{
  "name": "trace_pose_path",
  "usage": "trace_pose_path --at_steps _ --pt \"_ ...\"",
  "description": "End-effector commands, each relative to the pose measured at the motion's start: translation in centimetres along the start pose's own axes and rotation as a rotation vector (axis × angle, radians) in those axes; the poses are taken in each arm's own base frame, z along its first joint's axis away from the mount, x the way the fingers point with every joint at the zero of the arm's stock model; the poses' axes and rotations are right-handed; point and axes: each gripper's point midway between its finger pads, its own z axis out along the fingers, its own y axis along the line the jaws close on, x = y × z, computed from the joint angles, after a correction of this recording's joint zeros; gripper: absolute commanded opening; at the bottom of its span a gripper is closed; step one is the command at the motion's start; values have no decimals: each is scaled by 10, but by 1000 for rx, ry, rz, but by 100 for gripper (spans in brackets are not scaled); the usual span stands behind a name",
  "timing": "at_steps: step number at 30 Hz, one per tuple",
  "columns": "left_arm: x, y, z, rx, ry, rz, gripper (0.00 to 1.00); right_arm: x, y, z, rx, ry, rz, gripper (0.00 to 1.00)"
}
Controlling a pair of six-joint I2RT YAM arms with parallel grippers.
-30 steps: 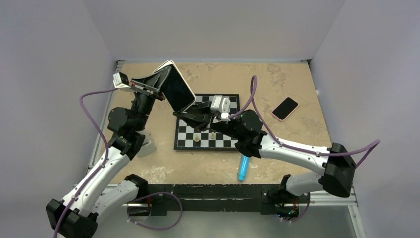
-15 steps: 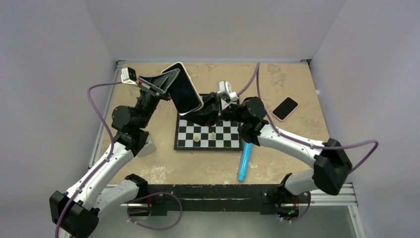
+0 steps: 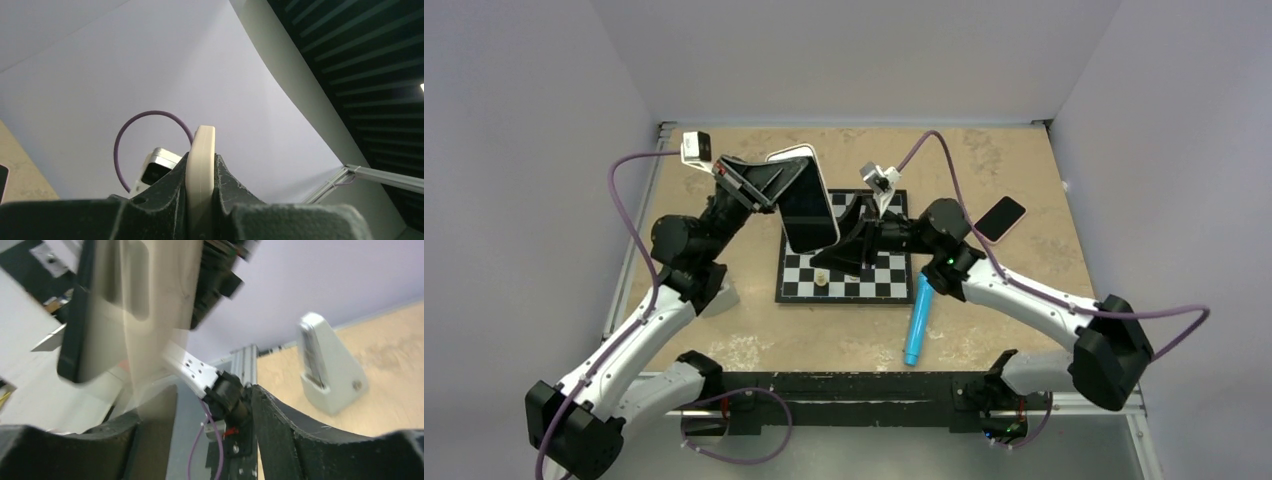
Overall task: Take the phone out of the phone case
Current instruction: Remove the phone case from the phone.
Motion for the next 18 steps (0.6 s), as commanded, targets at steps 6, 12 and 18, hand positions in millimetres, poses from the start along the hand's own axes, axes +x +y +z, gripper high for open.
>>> trace_pose_path --at_steps 6,12,18 --pt "9 -45 -27 61 63 249 0 44 -8 -68 292 71 124 60" --pt "11 -36 -33 -3 80 333 0 -4 61 -63 99 -46 159 36" --pt "11 -30 -31 -25 82 294 0 -34 95 -55 -49 -92 105 41"
